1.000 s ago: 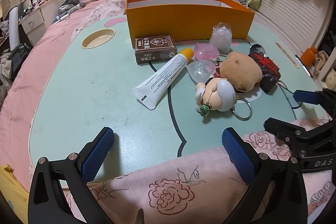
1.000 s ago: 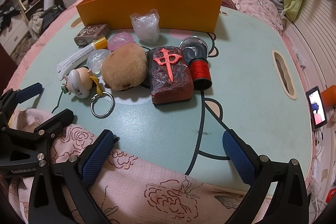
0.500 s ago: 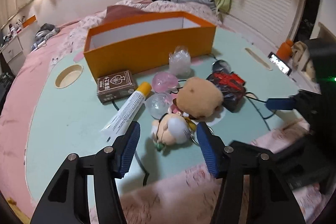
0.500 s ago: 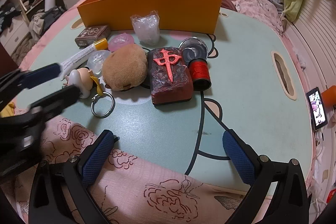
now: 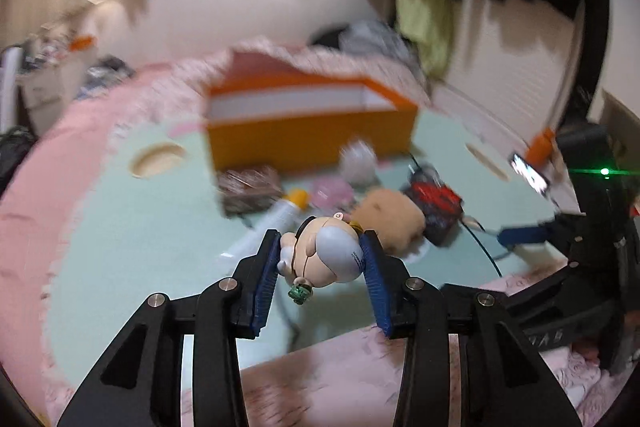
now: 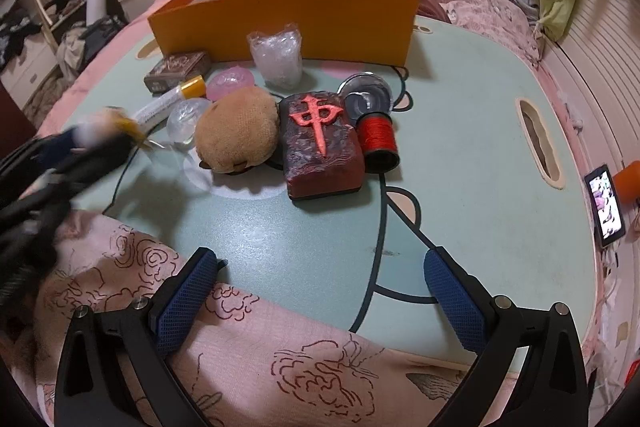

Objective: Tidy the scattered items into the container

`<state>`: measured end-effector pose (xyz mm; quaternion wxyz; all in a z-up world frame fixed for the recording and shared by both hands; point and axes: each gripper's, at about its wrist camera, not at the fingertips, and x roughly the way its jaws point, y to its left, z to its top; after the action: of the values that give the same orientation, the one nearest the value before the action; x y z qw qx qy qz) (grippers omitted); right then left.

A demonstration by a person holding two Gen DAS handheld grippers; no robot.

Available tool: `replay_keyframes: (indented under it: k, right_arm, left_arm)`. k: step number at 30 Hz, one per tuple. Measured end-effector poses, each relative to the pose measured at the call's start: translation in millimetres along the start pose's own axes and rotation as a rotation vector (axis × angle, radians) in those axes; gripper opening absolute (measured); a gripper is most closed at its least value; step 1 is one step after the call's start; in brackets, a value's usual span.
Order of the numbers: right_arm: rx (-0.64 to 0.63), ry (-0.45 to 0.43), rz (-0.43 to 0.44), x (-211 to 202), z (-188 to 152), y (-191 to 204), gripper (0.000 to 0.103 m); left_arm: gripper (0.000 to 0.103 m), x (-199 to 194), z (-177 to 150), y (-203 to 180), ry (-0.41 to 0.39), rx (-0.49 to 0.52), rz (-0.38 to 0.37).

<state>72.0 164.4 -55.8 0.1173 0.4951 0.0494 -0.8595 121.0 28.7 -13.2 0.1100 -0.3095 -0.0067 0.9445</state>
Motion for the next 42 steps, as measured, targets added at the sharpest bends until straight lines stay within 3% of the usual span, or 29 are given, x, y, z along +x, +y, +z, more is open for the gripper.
replay_keyframes:
  k: [3,7,10,15,21,28,30,32,35,39,41,42]
  right_arm:
    - [0.048,-0.048,0.042,-10,-2,-10,0.095]
    - [0.101,-0.133,0.087,-26,-1,-25,0.083]
    - [0.081,-0.172,0.061,-27,7,-28,0.077]
    - [0.014,-0.172,0.081,-20,16,-21,0.052]
    - [-0.121,-0.209,0.029,-16,27,7,0.05]
    - [-0.102,-0.081,0.044,19,44,7,0.048]
    - [-0.114,-0.089,0.038,19,42,10,0.038]
    - [-0.104,-0.103,0.028,17,37,10,0.038]
    - [-0.072,-0.152,0.055,8,26,5,0.038]
    - [-0.056,-0.219,0.073,-10,13,1,0.038]
    - [-0.067,-0.241,0.09,-17,8,2,0.038]
    - [-0.076,-0.244,0.093,-19,7,3,0.038]
  left_arm:
    - [0.042,-12,-1,5,-0.069,-0.019,0.029]
    - [0.042,-7,-3,8,-0.054,-0.027,0.037]
    - [0.042,-7,-3,7,-0.056,-0.013,0.036]
    - [0.042,-11,-2,6,-0.077,-0.008,0.036]
    - [0.041,-11,-2,6,-0.073,-0.012,0.035]
    - [0.041,-2,-2,29,-0.016,-0.112,-0.031]
    - [0.041,3,-4,40,0.032,-0.154,-0.06]
    - [0.041,5,-7,49,0.09,-0.167,-0.089]
    - [0.041,5,-11,53,0.152,-0.138,-0.108]
    - [0.041,0,-11,34,0.148,-0.041,-0.107]
    - [0.049,6,-12,22,0.16,0.011,-0.062]
    - [0.058,10,-13,17,0.171,0.033,-0.042]
